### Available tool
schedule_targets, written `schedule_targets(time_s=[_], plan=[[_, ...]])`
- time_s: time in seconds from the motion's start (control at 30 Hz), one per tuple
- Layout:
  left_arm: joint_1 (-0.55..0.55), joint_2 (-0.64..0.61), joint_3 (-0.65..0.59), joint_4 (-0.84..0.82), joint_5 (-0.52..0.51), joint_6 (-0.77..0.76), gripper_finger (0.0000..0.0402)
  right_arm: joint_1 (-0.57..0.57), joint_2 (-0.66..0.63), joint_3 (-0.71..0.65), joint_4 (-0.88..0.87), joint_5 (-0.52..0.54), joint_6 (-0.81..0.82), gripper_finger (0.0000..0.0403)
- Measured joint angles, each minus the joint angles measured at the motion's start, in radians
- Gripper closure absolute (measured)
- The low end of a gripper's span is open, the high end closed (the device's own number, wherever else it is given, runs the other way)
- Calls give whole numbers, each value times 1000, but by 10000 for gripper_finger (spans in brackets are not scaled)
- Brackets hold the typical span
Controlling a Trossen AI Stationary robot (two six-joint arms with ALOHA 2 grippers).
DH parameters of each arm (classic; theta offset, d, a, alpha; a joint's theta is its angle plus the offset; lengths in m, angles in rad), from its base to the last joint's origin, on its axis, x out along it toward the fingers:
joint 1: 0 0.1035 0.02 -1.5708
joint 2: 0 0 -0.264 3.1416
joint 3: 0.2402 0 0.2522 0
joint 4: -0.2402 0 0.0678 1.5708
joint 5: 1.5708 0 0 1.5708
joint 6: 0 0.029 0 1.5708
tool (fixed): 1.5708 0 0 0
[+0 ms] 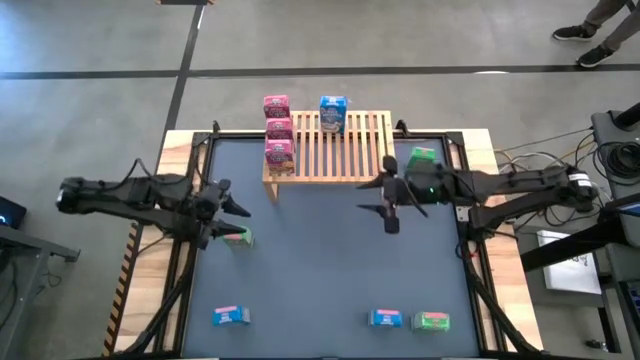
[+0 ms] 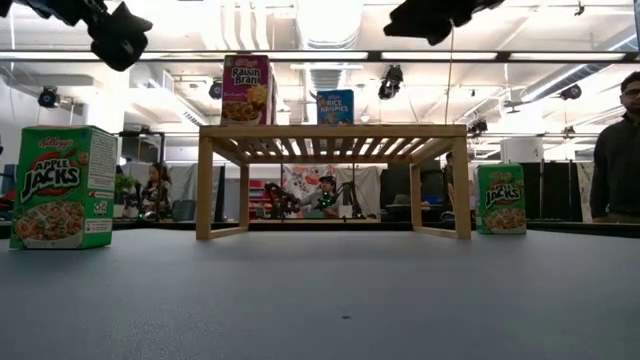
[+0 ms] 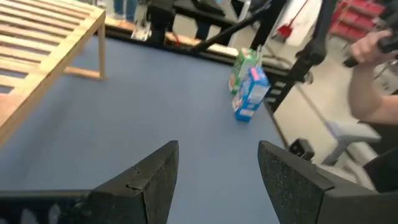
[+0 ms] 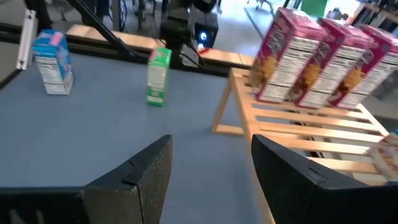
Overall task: Stack cereal on shelf
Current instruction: Put the left blue cereal box on the shelf aligned with the other blue cereal box
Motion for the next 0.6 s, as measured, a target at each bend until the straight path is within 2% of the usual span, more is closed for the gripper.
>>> schedule_targets(time_s=[0.2,0.4,0.5,0.6], plan=[[-200,135,78,-45,-185,-48,198,110,-22,-121,148,105,11,193],[-384,312,234,-174,-351,-93,198,167,1,-156,217,156,30,193],[-445,409,325,-265,-400,-132,198,177,19,-160,238,156,26,193],[-487,507,398,-344,-405,-175,198,184,40,-160,258,159,27,193]])
